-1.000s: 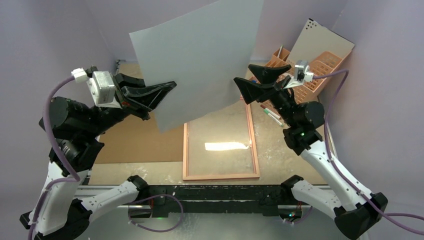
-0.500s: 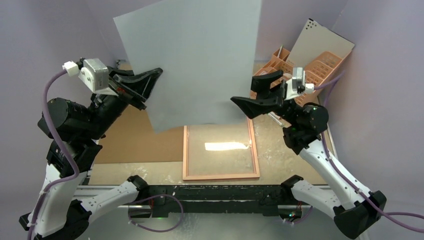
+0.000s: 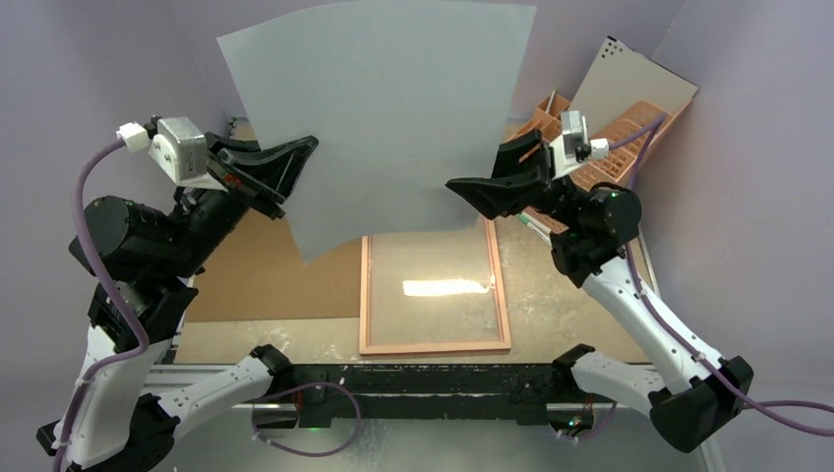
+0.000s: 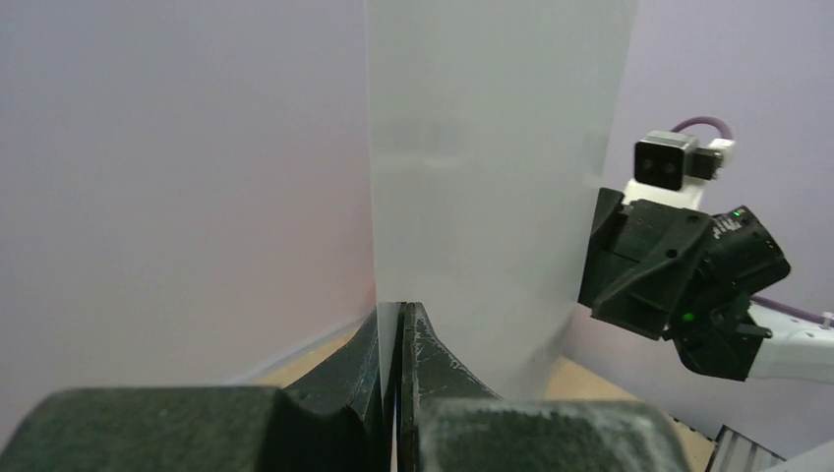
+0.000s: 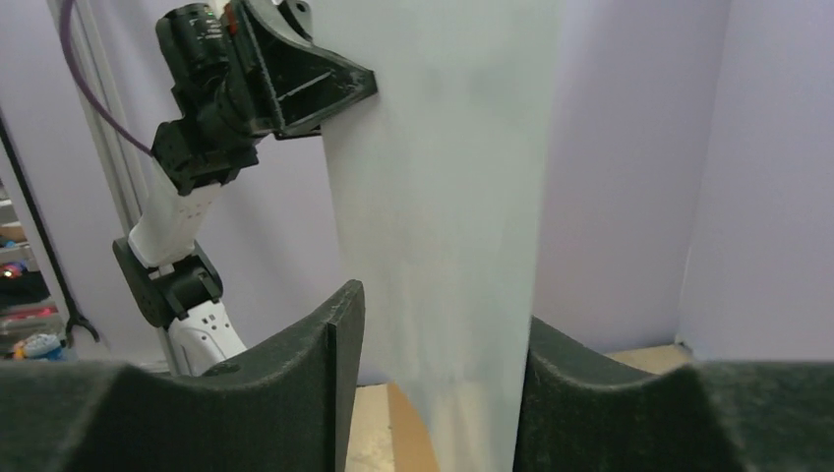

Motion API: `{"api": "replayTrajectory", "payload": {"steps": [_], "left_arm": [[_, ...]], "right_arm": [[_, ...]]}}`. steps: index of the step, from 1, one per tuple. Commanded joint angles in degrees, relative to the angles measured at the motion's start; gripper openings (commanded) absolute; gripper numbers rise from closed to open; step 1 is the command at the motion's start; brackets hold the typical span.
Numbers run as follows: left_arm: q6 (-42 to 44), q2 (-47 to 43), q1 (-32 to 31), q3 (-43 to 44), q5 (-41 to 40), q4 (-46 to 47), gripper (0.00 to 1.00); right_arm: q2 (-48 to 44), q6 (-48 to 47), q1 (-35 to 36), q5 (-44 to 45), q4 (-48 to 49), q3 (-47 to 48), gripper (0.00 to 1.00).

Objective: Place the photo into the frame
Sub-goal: Turn over the photo from the photo frame.

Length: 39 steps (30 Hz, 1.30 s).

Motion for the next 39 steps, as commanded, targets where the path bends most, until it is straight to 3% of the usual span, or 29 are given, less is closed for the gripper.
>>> {"api": "replayTrajectory", "payload": {"steps": [1, 8, 10, 18, 24, 33, 39], "left_arm": [[-0.82, -0.63, -0.24, 1.16, 3.52, 1.86, 0.0], [-0.57, -1.32, -0.26, 0.8, -0.62, 0.13, 0.0], [-0.56, -1.26, -0.31, 0.44, -1.54, -1.07, 0.06], [0.16, -2.22, -0.25, -3.04, -7.11, -5.55, 0.46], [2.35, -7.3, -0.24, -15.02, -21.48, -6.18, 0.71], [1.38, -11.54, -0.24, -23.98, -43.26, -11.27, 0.78], [0.06, -14.33, -0.27, -28.04, -43.85, -9.66, 0.78]], "right_arm": [[0.72, 2.31, -0.1, 0.5, -1.41, 3.57, 0.43], [-0.48, 3.54, -0.11, 4.78, -4.25, 1.06, 0.06], [-1.14, 4.32, -0.1, 5.09, -4.56, -0.15, 0.0], [-3.97, 9.12, -0.08, 9.7, -13.13, -3.77, 0.0], [-3.42, 20.08, -0.11, 16.02, -24.79, -8.43, 0.0], [3.53, 30.45, -0.35, 19.26, -32.55, -19.52, 0.0], [10.99, 22.78, -2.7, 20.43, -39.97, -19.56, 0.0]]}}
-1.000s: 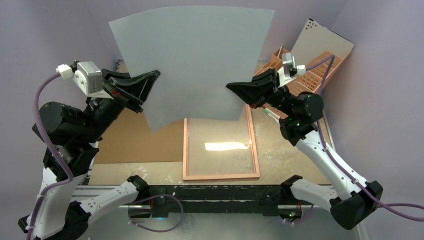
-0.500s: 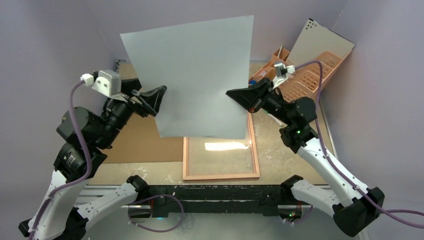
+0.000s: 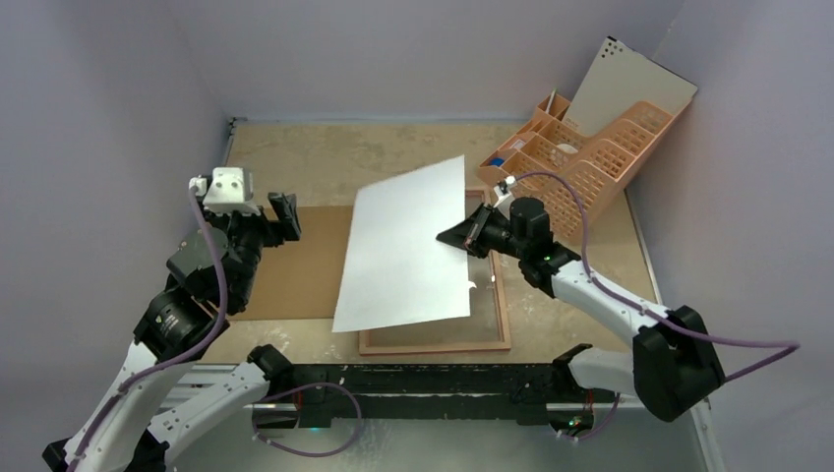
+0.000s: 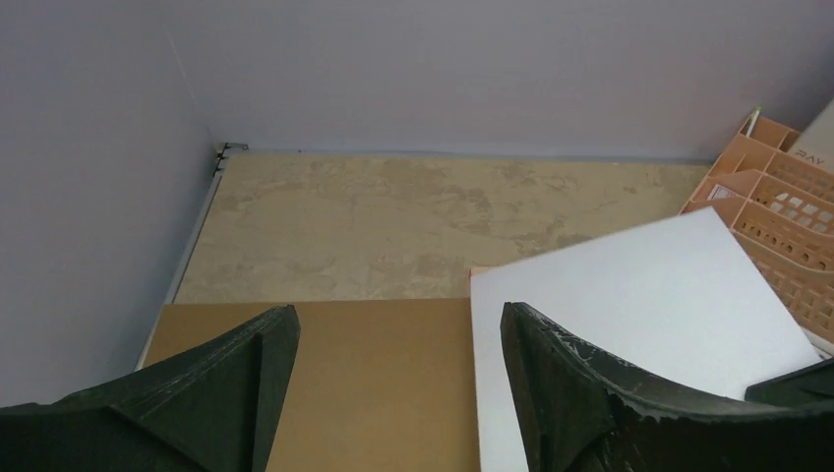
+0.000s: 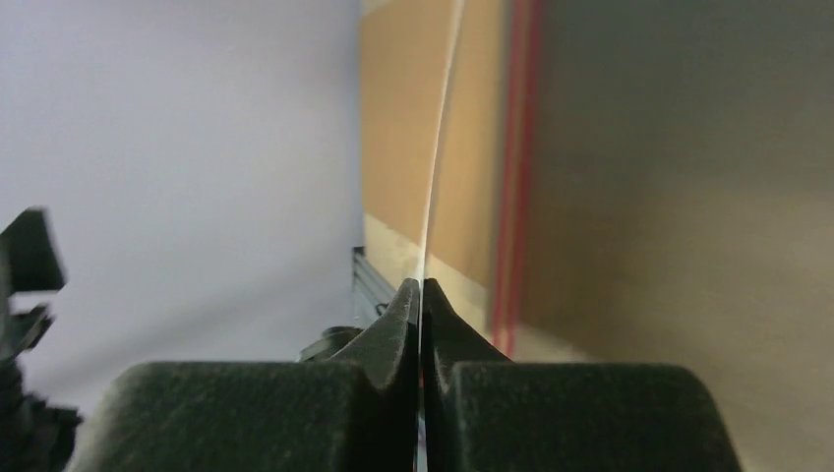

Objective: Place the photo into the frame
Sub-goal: Turn over the photo from the photo frame.

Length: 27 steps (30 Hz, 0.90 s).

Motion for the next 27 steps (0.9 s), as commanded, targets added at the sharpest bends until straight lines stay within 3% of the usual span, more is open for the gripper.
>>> {"api": "replayTrajectory", "payload": {"steps": [1, 7, 14, 27], "left_arm": [[-1.52, -2.09, -0.27, -2.19, -2.83, 1.72, 0.78], [-6.12, -0.46, -0.2, -4.76, 2.34, 1.76, 0.78], [-8.91, 0.92, -0.25, -6.31, 4.48, 2.59, 0.78], [-9.52, 2.71, -0.24, -7.55, 5.88, 3.78, 0.78]], "right_arm": [[3.53, -6.48, -2.65, 2.45, -6.54, 2.14, 0.0], [8.79, -17.95, -4.08, 6.74, -15.01, 7.5, 0.0], [13.34, -25.15, -4.51, 9.66, -20.93, 10.55, 0.0], [16.07, -31.08, -5.86, 10.44, -26.36, 11.43, 0.0]]}}
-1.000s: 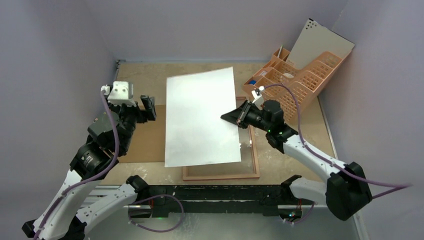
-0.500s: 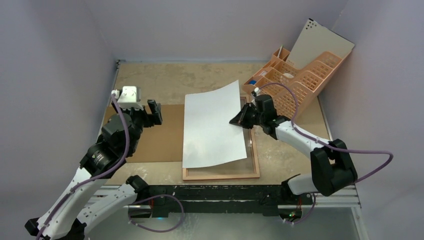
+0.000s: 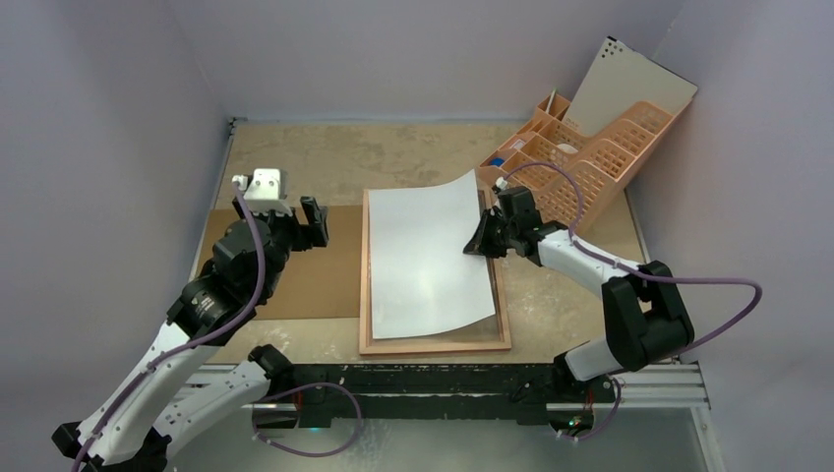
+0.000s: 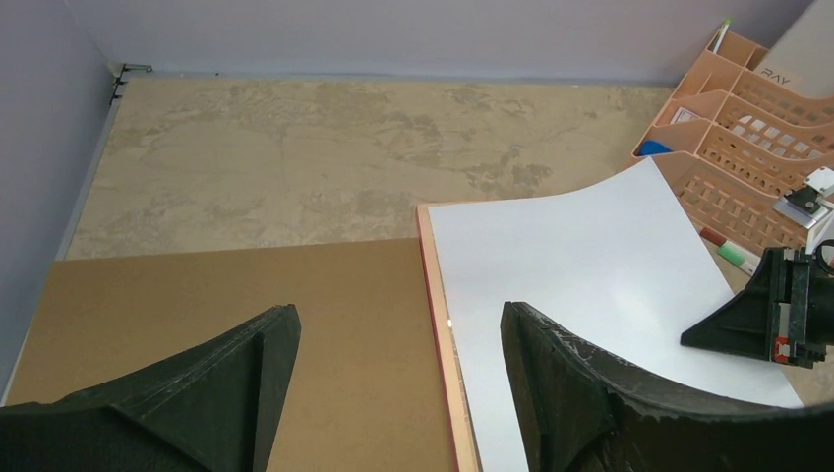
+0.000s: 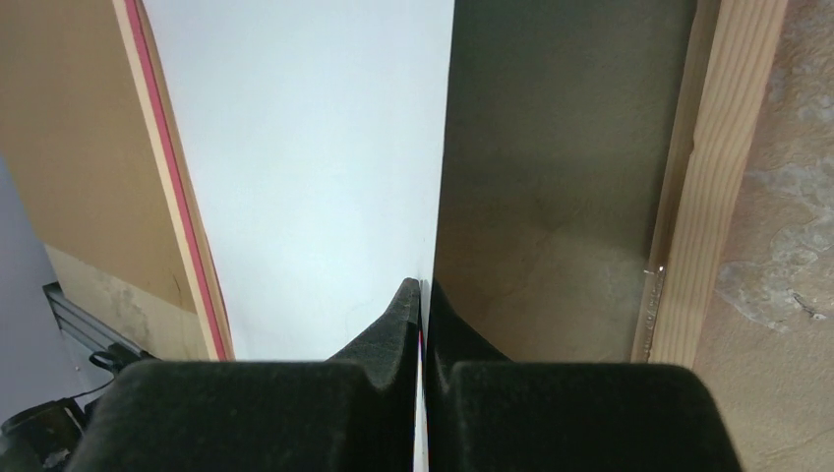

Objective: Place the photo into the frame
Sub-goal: Turn over the photo from the photo frame.

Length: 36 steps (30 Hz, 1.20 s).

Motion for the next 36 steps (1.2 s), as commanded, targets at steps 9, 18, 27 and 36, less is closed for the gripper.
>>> {"api": "replayTrajectory", "payload": {"steps": [9, 18, 27, 36], "left_arm": [[-1.14, 0.68, -0.24, -0.92, 1.15, 2.84, 0.78], [-1.19, 0.51, -0.29, -1.36, 1.08, 3.04, 0.78], [-1.19, 1.22, -0.24, -1.55, 1.9, 3.92, 0.78], [-1.54, 1.22, -0.23, -1.58, 2.02, 3.84, 0.78]], "right_arm": [[-0.35, -0.75, -0.26, -4.72, 0.01, -1.29, 0.0], [-2.19, 1.2, -0.26, -6.79, 0.43, -3.57, 0.0], [-0.68, -0.86, -0.27, -7.09, 3.12, -3.7, 0.0], [0.91, -1.31, -0.27, -6.4, 3.96, -2.95, 0.23]]}}
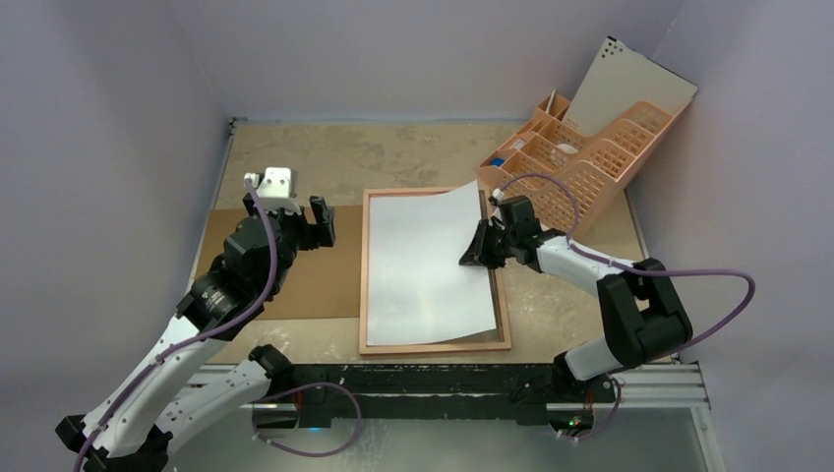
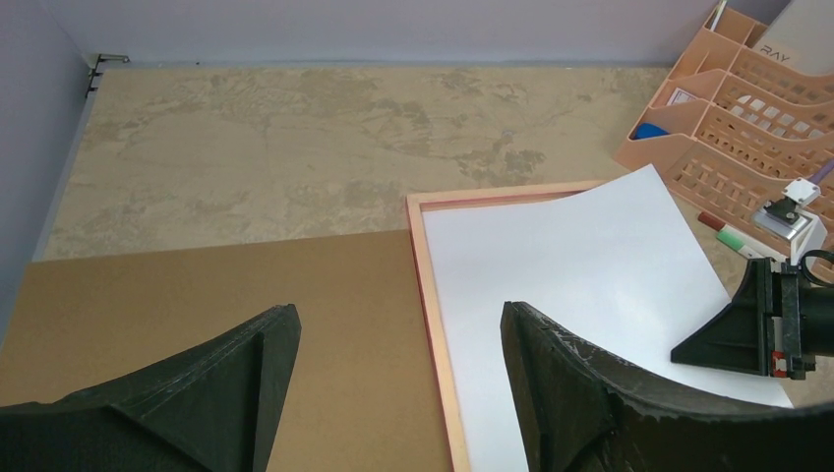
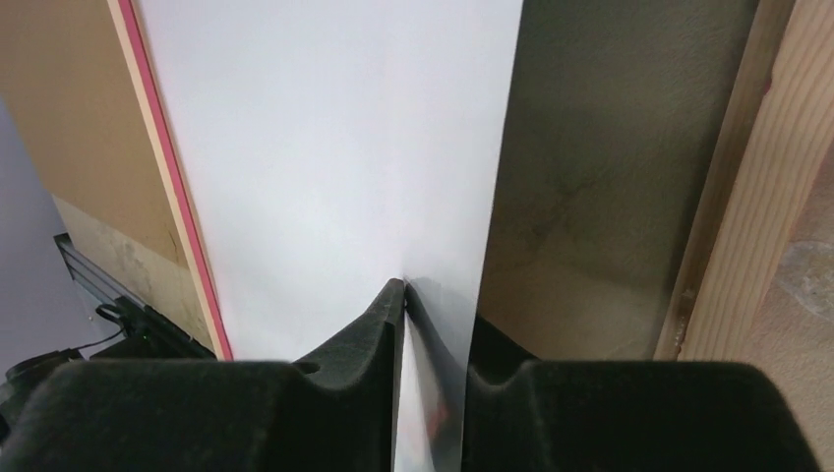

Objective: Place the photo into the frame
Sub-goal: Turn over the photo from the photo frame.

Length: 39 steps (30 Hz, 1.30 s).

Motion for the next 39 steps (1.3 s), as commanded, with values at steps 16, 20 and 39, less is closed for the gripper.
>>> {"api": "replayTrajectory", "payload": {"steps": [16, 20, 39], "left_arm": [[-9.55, -0.19, -0.24, -7.0, -0.41, 2.28, 0.92], [-15.01, 1.04, -0.28, -11.75, 2.16, 3.3, 0.93], [-24.06, 17.94, 5.78, -26.89, 26.53, 21.26, 0.82]], "right_arm": [[-8.3, -2.39, -0.15, 22.11, -12.32, 3.28, 0.77], [-10.02, -1.4, -0.16, 30.35, -14.6, 2.95, 0.82], [-3.42, -2.37, -0.17, 20.8, -4.84, -1.36, 0.83]]}}
